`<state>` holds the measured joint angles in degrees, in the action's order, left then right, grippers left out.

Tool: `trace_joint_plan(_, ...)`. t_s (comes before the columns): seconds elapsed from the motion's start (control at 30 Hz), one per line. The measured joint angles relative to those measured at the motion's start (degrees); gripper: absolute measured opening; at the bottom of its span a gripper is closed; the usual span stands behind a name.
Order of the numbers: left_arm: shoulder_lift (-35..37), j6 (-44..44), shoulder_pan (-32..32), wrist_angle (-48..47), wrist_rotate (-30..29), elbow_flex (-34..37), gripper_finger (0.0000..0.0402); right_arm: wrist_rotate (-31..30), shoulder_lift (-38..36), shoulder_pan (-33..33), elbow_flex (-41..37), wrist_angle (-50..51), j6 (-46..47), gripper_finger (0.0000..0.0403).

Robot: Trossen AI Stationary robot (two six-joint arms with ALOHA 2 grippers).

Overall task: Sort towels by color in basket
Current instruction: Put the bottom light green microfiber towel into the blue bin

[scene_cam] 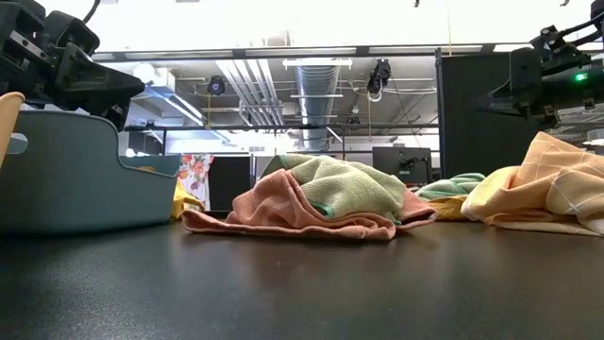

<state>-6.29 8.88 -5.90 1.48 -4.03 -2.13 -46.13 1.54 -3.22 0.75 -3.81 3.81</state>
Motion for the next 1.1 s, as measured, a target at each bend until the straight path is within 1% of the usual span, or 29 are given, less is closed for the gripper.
trace_joint_plan(0.1, -0.01, -0.02, 0.01, 0.0, 0.0, 0.0, 0.0013, -0.26, -0.02, 0.03, -0.02, -2.42, 10.25, 0.0013)
trace_joint_plan(0.13, -0.01, -0.01, 0.01, 0.0, 0.0, 0.0, 0.0013, -0.83, -0.02, 0.18, -0.02, -3.56, 10.7, 0.0013)
trace_joint_plan(0.2, 0.0, 0.0, 0.0, 0.01, 0.0, 0.0, 0.0013, 0.12, 0.3, 0.28, -0.02, -6.57, 9.22, 0.0013)
trace_joint_plan(0.3, 0.01, 0.0, -0.01, 0.0, 0.0, 0.0, 0.0013, 6.3, 2.65, 0.26, -0.02, -11.76, 5.39, 0.0013)
trace_joint_plan(0.37, 0.01, 0.0, 0.0, 0.0, 0.0, 0.0, 0.0013, 9.86, 5.66, 0.26, -0.02, -16.1, 2.77, 0.0013)
trace_joint_plan(0.43, 0.01, -0.01, 0.01, 0.01, -0.01, 0.0, 0.0013, 11.53, 9.97, 0.26, -0.02, -20.56, 1.21, 0.0013)
trace_joint_plan(0.53, 0.01, -0.02, 0.01, -0.01, 0.0, 0.0, 0.0013, 11.83, 18.86, 0.26, -0.02, -29.62, 1.03, 0.0013)
trace_joint_plan(0.67, 0.01, -0.01, -0.01, 0.01, 0.0, 0.0, 0.0013, 12.2, 34.37, 0.26, 0.07, -43.86, 1.84, 0.0013)
trace_joint_plan(0.8, 0.01, 0.0, -0.01, 0.01, 0.0, 0.0, 0.0013, 13.71, 50.31, 0.26, 3.98, -54.95, 0.83, 0.0013)
trace_joint_plan(0.97, 0.01, 0.0, 0.01, -0.01, -0.02, 0.0, 0.0013, 13.67, 66.95, 0.26, 13.98, -57.42, -1.91, 0.0013)
trace_joint_plan(1.03, 0.01, 0.0, 0.0, 0.0, 0.0, 0.0, 0.0013, 13.64, 72.71, 0.26, 17.84, -55.86, -3.49, 0.0013)
trace_joint_plan(1.1, 0.01, -0.02, -0.01, -0.01, 0.0, 0.01, 0.0013, 13.42, 77.01, 0.5, 22.02, -56.63, -3.32, 0.0013)
